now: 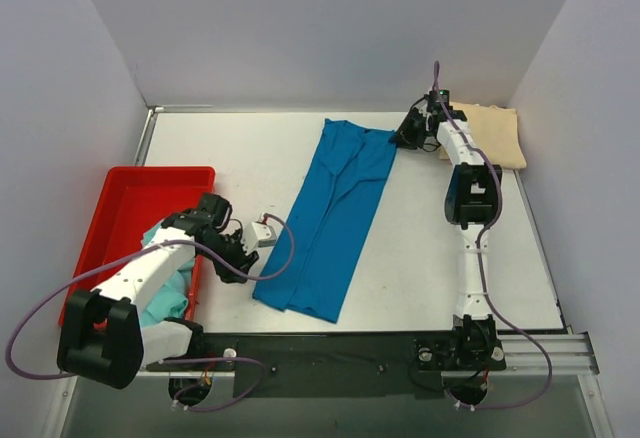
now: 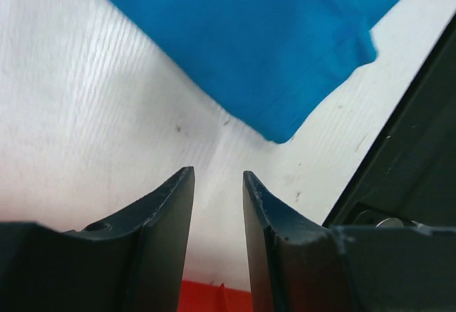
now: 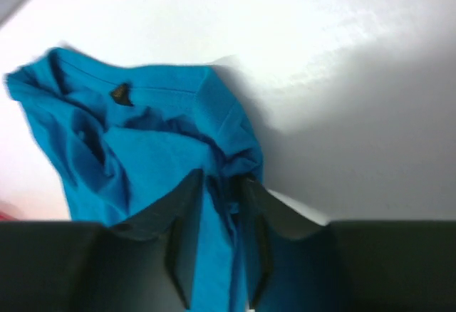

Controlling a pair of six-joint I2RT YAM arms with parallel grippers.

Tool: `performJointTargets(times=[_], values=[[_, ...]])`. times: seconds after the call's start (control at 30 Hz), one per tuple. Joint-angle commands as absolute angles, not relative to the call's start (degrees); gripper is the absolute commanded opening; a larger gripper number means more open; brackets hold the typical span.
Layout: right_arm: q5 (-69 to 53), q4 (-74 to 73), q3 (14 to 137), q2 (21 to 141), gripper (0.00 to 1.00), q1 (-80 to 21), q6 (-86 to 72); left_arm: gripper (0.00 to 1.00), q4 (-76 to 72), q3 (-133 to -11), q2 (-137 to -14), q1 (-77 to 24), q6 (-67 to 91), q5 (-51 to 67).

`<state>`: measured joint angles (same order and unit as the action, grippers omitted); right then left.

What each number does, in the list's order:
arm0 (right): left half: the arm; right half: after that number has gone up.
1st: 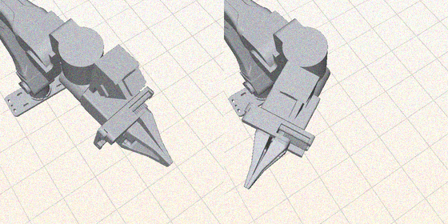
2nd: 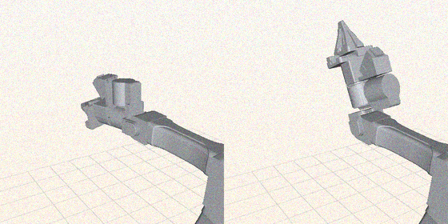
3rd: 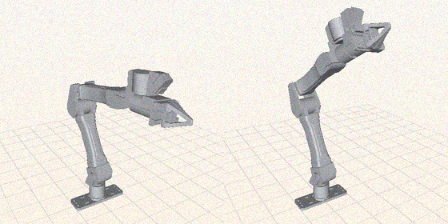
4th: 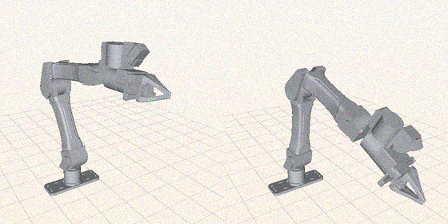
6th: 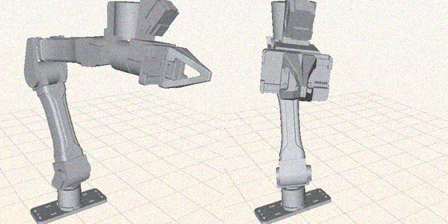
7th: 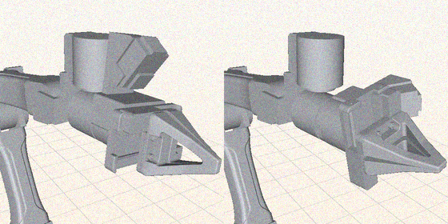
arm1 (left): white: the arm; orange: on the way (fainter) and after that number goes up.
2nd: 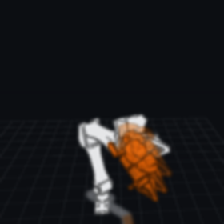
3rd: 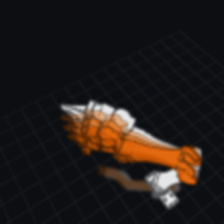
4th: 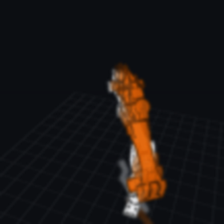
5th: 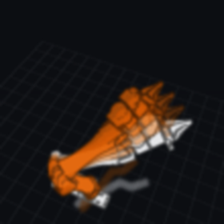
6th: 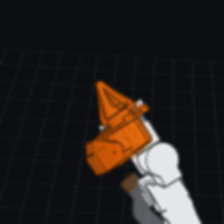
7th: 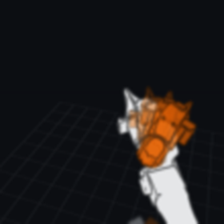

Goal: Fold and stack the t-shirts
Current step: Rotate the tshirt 60 degrees, then grab the bottom of the folded rectangular tshirt with both arms

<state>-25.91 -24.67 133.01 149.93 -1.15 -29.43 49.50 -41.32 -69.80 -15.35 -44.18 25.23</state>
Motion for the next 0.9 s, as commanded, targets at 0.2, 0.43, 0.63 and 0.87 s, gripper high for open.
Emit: performJointTargets(times=[0.2,0.43,0.63,0.87], values=[[-25.8,-14.7,123.4,138.2,0.63,-1.5,-33.8,0.46,46.8,-45.4,-71.7,-29.4,-43.1,31.2],[-20.2,-15.6,89.3,108.8,0.68,-5.0,-17.5,0.48,49.9,-46.0,-67.5,-29.4,-53.0,34.6],[-28.5,-11.6,58.4,79.4,0.68,-23.3,10.4,0.49,53.8,-44.1,-65.8,-26.1,-63.2,43.2],[-37.4,-11.1,35.5,61.4,0.71,-48.8,34.5,0.52,62.1,-44.1,-67.1,-15.6,-85.7,55.3]])
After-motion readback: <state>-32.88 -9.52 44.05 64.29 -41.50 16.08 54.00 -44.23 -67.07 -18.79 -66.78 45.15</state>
